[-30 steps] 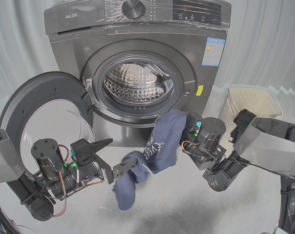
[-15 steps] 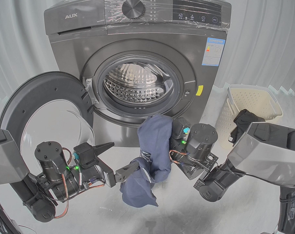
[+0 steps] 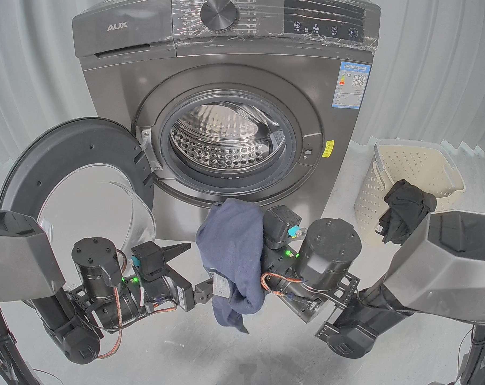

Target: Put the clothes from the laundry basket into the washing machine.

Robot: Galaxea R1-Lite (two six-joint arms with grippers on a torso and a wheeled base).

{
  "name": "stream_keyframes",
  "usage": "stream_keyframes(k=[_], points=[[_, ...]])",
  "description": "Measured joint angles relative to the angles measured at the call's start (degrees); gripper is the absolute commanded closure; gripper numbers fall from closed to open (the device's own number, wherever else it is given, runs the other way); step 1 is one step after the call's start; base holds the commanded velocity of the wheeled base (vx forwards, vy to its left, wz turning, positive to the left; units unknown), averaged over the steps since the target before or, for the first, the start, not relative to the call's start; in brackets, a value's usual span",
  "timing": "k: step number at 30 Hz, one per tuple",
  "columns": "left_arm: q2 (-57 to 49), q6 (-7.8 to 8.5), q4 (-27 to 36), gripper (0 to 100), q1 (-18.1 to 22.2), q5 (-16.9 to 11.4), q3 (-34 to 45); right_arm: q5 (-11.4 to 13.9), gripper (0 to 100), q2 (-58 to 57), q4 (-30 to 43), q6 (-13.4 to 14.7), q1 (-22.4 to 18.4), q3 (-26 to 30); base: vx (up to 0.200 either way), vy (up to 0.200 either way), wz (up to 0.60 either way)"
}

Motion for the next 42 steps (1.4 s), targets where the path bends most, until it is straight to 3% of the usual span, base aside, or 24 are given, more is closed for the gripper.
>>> stream_keyframes(k=[10, 11, 29, 42], points=[[2.38, -0.06, -0.05, 0, 1.44, 0.07, -1.82, 0.09, 100, -4.02, -1.26, 0.88, 3.90, 5.46, 0.000, 0.000, 0.00], [2.54, -0.05, -0.05, 100, 1.49, 0.05, -1.88, 0.05, 100, -4.16, -1.30, 1.02, 4.11, 5.68, 0.000, 0.000, 0.00], [2.86, -0.84, -0.02, 100, 1.68, 0.29, -3.72, -0.05, 100, -4.52, -1.63, 1.29, 4.30, 6.42, 0.000, 0.000, 0.00], [-0.57, -2.33, 0.41, 100, 2.78, 1.28, -7.30, 0.60, 100, -3.50, -1.52, 0.79, 3.62, 15.71, 0.000, 0.000, 0.00]])
